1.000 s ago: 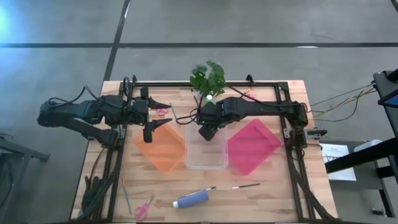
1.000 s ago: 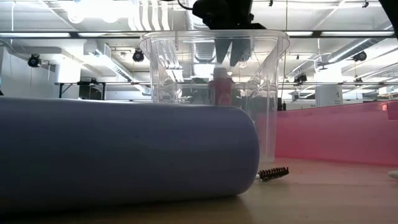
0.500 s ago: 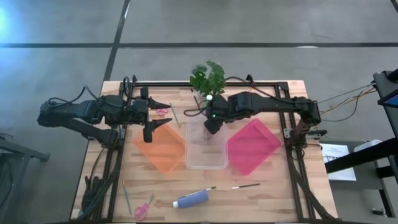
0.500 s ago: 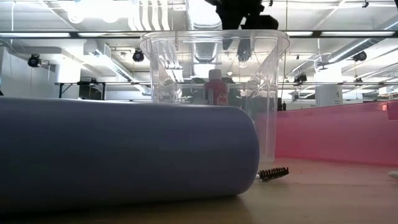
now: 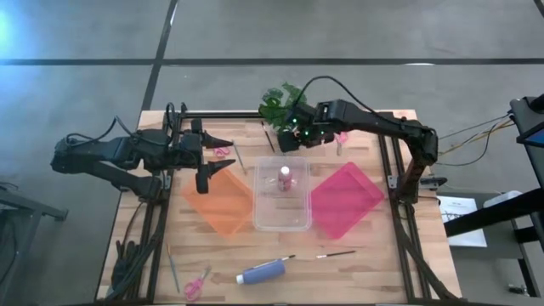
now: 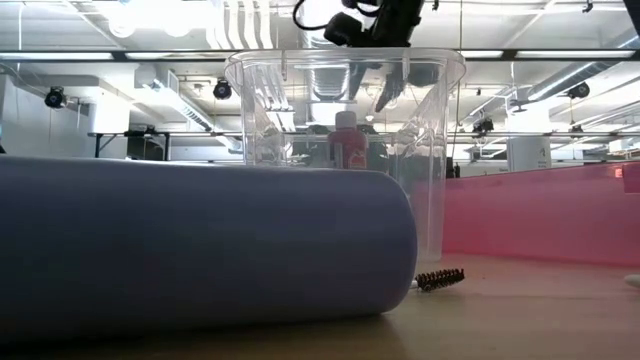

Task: Pick & Place Paint Supplies
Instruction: Put the green paint bottle into the transparent bin

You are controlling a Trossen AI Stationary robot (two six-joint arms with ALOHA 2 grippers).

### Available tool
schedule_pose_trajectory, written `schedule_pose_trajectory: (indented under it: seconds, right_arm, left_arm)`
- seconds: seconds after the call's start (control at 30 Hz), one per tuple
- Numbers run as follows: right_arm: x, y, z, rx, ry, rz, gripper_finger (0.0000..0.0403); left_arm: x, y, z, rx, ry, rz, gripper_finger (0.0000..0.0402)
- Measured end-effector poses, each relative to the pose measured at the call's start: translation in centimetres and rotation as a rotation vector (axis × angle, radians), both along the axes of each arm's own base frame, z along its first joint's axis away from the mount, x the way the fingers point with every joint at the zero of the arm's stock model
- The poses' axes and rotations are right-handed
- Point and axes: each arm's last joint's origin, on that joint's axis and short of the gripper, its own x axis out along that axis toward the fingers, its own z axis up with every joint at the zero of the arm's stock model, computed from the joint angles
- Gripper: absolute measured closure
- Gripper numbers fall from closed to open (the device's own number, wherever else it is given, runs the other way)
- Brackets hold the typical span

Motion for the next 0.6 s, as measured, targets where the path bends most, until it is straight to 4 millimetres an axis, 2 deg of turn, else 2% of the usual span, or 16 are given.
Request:
schedule_pose_trajectory:
  seconds: [0.2, 0.43, 0.53, 0.6]
  right_arm:
    - [0.3, -0.5, 0.8, -0.022, -0.066, -0.002, 0.0186]
    - [2.7, -1.5, 0.5, -0.069, -0.097, 0.041, 0.0186]
    - [3.8, -2.8, 0.2, -0.077, -0.035, 0.049, 0.0186]
    - [4.0, -3.4, -0.3, -0.082, 0.073, 0.058, 0.0186]
  left_arm:
    - [0.0, 0.0, 0.0, 0.0, 0.0, 0.0, 0.017]
    - [0.0, 0.0, 0.0, 0.0, 0.001, 0.0, 0.017]
    - [0.0, 0.0, 0.0, -0.001, 0.0, 0.0, 0.017]
    - [0.0, 0.0, 0.0, -0.011, -0.002, 0.001, 0.017]
